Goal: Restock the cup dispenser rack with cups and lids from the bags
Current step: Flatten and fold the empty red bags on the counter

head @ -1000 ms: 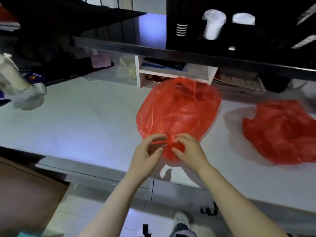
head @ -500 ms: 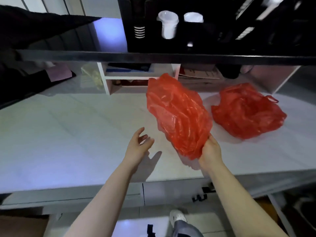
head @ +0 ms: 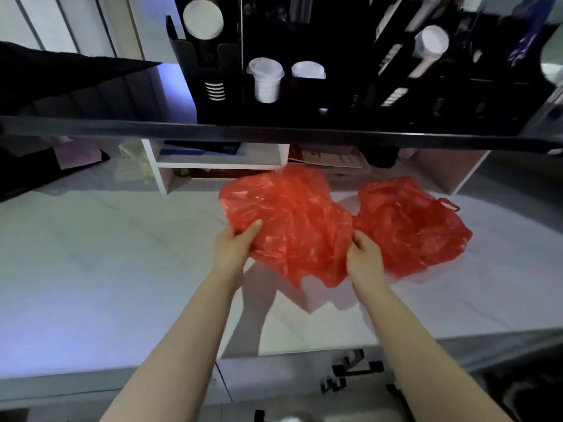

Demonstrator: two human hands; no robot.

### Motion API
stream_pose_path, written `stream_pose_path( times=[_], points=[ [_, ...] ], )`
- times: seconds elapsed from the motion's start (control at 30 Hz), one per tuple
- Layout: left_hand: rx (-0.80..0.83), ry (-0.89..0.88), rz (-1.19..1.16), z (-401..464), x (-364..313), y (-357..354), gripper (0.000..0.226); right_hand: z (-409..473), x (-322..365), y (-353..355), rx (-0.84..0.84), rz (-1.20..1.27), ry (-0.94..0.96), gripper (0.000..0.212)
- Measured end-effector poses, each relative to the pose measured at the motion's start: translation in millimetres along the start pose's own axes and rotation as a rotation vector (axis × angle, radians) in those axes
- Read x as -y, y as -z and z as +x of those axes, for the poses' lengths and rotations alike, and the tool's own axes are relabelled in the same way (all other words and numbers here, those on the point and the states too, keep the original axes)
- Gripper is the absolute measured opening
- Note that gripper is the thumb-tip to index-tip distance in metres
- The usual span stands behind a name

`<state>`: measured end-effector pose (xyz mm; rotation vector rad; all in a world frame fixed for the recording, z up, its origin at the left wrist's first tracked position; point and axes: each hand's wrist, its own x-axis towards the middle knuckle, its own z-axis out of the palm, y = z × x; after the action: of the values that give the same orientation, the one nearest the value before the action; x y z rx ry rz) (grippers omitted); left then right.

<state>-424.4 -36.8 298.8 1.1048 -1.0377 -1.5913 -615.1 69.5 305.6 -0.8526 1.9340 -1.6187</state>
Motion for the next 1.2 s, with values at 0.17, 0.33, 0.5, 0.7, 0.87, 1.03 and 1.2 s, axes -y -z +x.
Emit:
stream_pose_path(
  times=[0.17, 0.33, 0.5, 0.7, 0.87, 1.03, 1.2],
  points=[
    [-0.273, -0.056, 0.063, 6.1, 13.2, 49.6, 0.005, 42.7, -18.6, 44.2, -0.241, -0.034, 0.027, 0.017],
    [-0.655, -0.099, 0.286, -1.1, 19.6, 100.1, 0.017, 74.0, -20.6, 71.9, -0.395, -0.075, 0.058, 0.018],
    [-0.691, -0.167, 0.4, -11.6, 13.7, 109.3, 0.015, 91.3, -17.8, 77.8, -0.343, -0.111, 0.08, 0.02],
    [-0.453, -0.128, 0.039, -17.4, 7.8, 126.6, 0.028, 87.5, -5.3, 70.2, -0.16, 0.329, -0.134, 0.024],
    [-0.495, -0.146, -0.015, -31.2, 9.2, 107.6, 0.062, 74.8, -11.4, 59.1, 0.271, 0.517, -0.335, 0.032],
    [-0.364, -0.143, 0.111, -41.7, 19.5, 98.1, 0.042, 62.8, -37.4, 70.2, 0.398, 0.336, -0.35, 0.017],
    [-0.189, -0.065, 0.243, -40.9, 31.2, 88.9, 0.082, 46.9, -39.9, 59.8, 0.503, 0.242, -0.363, 0.029]
  ],
)
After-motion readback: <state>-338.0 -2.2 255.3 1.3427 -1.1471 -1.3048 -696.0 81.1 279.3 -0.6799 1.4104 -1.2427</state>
